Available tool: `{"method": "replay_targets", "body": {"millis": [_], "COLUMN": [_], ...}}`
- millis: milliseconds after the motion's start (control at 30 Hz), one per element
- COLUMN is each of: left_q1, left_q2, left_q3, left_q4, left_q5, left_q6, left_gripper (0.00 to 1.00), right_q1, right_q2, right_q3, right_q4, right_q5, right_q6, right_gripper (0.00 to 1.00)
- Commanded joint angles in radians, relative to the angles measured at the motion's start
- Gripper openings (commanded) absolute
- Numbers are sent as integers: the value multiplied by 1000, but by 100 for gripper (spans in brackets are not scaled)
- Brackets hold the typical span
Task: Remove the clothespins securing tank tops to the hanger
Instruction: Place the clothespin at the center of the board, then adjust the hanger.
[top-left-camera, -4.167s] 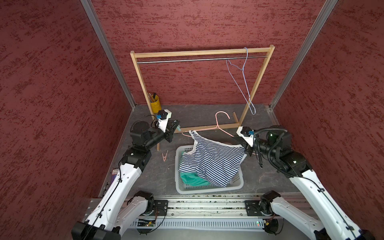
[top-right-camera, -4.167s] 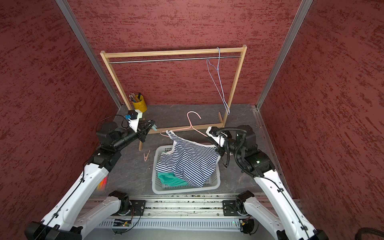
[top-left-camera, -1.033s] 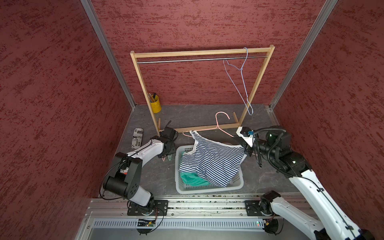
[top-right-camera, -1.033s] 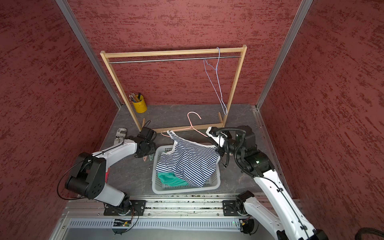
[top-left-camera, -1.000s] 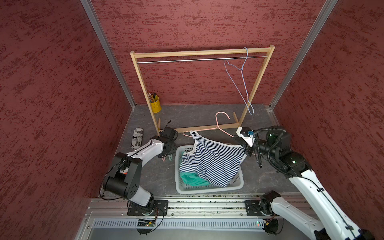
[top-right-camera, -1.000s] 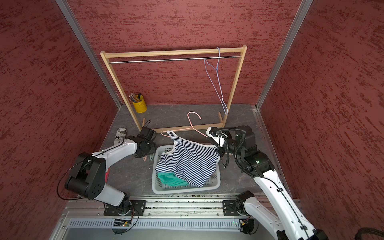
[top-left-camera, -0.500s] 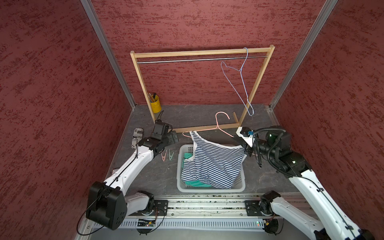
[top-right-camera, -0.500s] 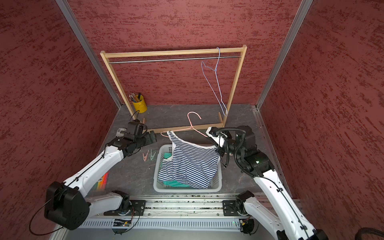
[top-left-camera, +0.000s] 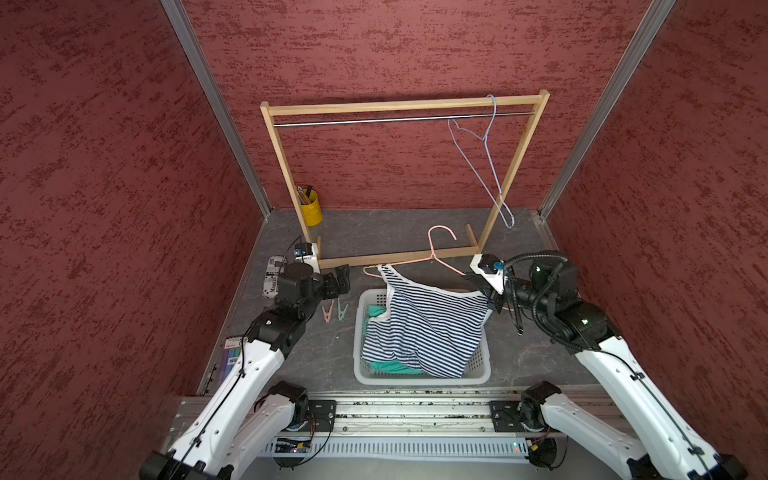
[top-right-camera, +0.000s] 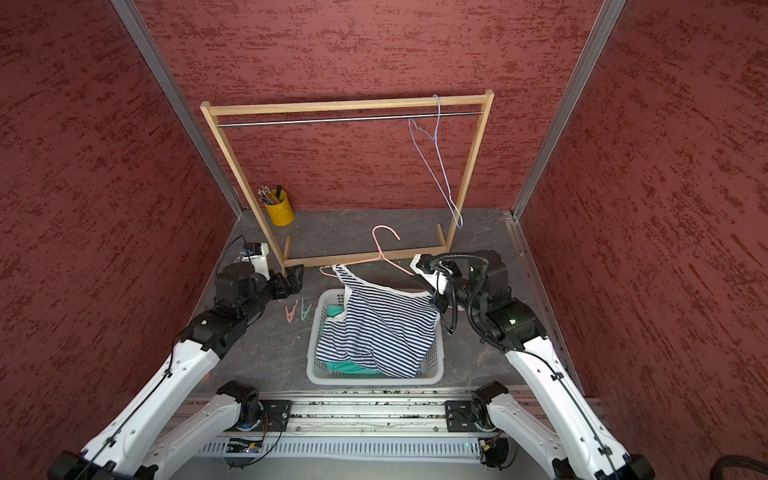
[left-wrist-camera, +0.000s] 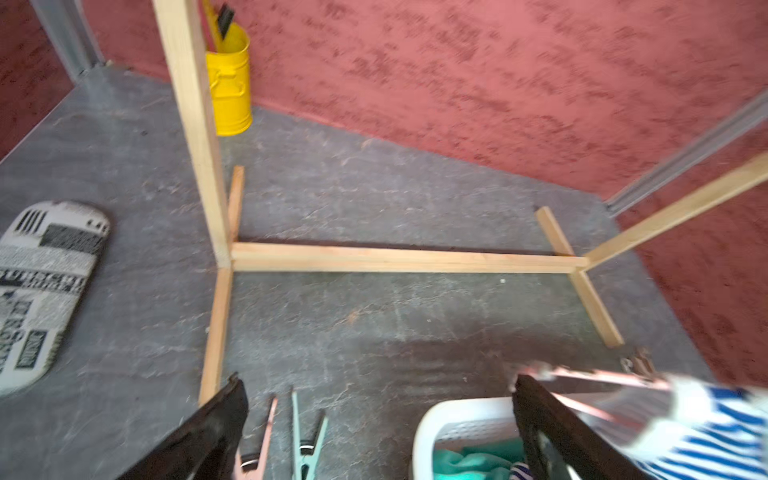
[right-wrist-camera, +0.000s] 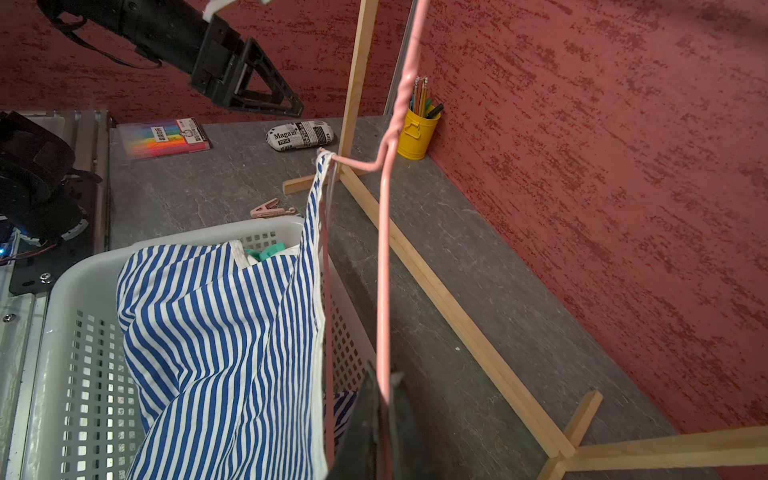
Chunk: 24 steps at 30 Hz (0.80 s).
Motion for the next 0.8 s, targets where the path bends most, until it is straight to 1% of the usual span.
{"method": "replay_targets", "body": {"millis": [0, 33, 67, 133, 267, 367, 500, 600, 667, 767], "left_q1": [4, 3, 4, 4, 0, -18, -30, -56, -86, -145], "left_q2": [-90, -114, -131, -137, -85, -55, -33, -28, -20, 6], "left_q3": [-40, -43, -42, -29, 44, 79, 94, 86, 90, 122], "left_q4": [179, 191, 202, 219, 185, 187, 189, 213, 208, 158], "left_q5": [141, 164, 196, 280, 440, 576, 696, 751, 758, 732], "left_q6": [120, 146, 172, 222, 289, 342, 381, 396, 421, 483], "left_gripper": [100, 100, 100, 100, 100, 100, 94, 93, 90, 78], "right_q1": [-2, -2, -2, -2, -2, -2, -2, -2, -2, -2], "right_q2": [-5, -4, -4, -1, 10, 13, 14, 13, 14, 19], "right_q3": [25, 25, 27, 34, 58, 64, 67, 69, 71, 74], "right_q4": [31, 32, 32, 30, 8, 20, 23, 28, 31, 43], "right_q5": [-60, -65, -73, -91, -155, -169, -185, -205, -217, -249], "right_q6": [-34, -35, -72, -87, -142, -137, -136, -135, -137, -138], "right_gripper": [0, 0, 0, 0, 0, 0, 0, 0, 0, 0]}}
